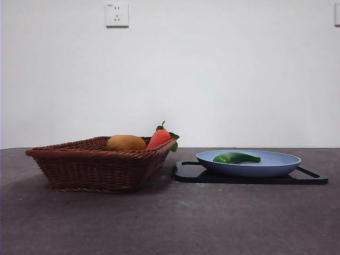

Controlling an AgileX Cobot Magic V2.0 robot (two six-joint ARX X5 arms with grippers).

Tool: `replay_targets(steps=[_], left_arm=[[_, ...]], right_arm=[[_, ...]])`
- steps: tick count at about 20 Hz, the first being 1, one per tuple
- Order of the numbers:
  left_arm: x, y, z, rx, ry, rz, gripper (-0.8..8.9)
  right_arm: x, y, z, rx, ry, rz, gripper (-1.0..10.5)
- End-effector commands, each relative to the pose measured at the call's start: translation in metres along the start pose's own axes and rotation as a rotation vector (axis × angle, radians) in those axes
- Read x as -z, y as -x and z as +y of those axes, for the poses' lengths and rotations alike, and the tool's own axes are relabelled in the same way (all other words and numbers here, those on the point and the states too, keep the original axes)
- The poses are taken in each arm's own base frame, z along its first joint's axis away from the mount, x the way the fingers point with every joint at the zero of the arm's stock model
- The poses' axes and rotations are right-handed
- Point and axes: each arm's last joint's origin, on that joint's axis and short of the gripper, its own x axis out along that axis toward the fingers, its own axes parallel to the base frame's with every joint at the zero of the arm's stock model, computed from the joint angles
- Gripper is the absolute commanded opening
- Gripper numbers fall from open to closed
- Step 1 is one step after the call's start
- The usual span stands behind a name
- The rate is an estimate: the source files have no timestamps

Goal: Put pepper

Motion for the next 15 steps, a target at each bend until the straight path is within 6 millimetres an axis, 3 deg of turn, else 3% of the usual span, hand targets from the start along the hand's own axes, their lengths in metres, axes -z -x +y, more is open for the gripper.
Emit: replay_targets(steps=[1, 6, 10, 15], left_arm=[[-0.008, 0.000, -0.003, 0.011, -0.016, -0.050, 0.08], [-0.013, 0.001, -0.003, 0.013, -0.017, -0.104, 0.08], [-0.022, 0.012, 0.019, -0.137, -0.070, -0.203, 0.08], [-0.027, 0.078, 0.051, -0.330, -0.083, -0.421, 0.08]], right_arm=[[-0.004, 0.003, 0.001, 0.002, 0.005, -0.016, 0.1], [-0.004, 0.003, 0.001, 0.002, 0.005, -0.016, 0.1], [-0.004, 0.003, 0.001, 0.002, 0.005, -0.016, 0.1], [-0.004, 0.003, 0.001, 0.002, 0.005, -0.016, 0.1]])
